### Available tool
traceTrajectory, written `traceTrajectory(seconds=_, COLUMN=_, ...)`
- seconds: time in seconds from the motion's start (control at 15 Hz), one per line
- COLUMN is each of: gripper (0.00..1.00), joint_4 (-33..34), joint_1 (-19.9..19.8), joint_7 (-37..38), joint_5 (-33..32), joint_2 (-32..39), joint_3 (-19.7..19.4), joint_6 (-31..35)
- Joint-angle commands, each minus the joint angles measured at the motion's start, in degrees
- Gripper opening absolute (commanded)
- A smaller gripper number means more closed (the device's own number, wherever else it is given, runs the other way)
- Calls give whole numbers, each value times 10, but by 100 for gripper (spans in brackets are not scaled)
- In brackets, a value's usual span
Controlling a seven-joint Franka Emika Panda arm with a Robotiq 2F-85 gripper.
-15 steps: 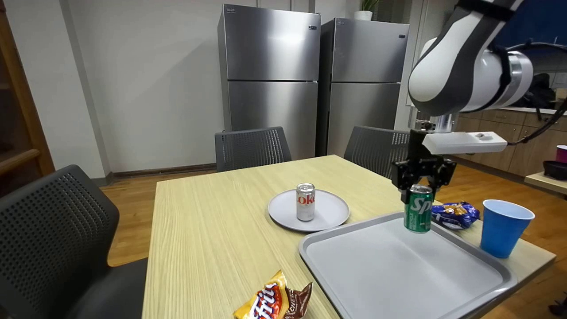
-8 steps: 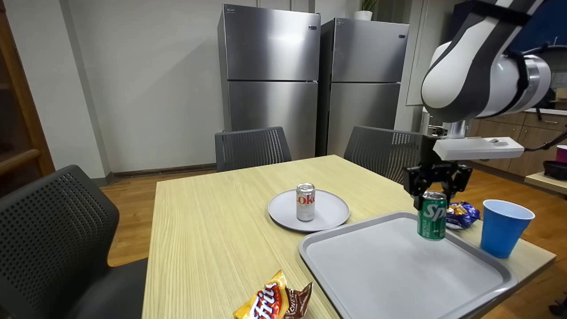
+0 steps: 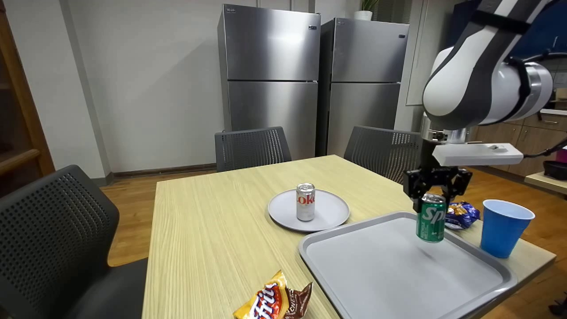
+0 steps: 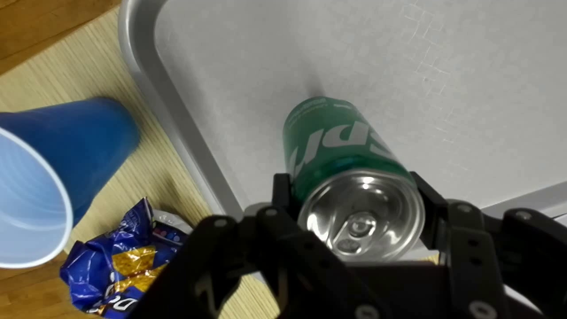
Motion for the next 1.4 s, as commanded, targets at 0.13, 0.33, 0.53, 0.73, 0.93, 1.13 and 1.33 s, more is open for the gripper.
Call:
traceTrajectory(seconds=0.13, gripper=39, joint_4=-2, joint_1=-3, joint_7=11, joint_5=-1, joint_2=24, joint_3=5, joint_6=43)
traceTrajectory(seconds=0.33, gripper=39, joint_4=-1, joint_1=-2, joint_7=6, joint_5=5, joint_2=38, joint_3=6, joint_6=60)
traceTrajectory(seconds=0.53, gripper=39, joint_4=0, joint_1=-1, joint_7=3, joint_5=9, joint_2=50, joint_3=6, joint_6=73)
traceTrajectory(seconds=0.73, gripper=39, joint_4=0, joint_1=0, joint_7=1, joint_5=11, joint_2=57, joint_3=7, joint_6=80)
traceTrajectory(seconds=0.93, gripper=91, joint_4=-1, joint_1=3, joint_7=1, joint_5=12, joint_2=56, joint_3=8, joint_6=77)
traceTrajectory(seconds=1.13, gripper=100, joint_4=-11, joint_1=7, joint_7=0, joint_5=13, joint_2=38, joint_3=12, joint_6=79)
traceTrajectory(seconds=1.33, gripper=100, joint_4=-25, joint_1=52, joint_7=30, joint_5=-30, joint_2=4, joint_3=-16, joint_6=71)
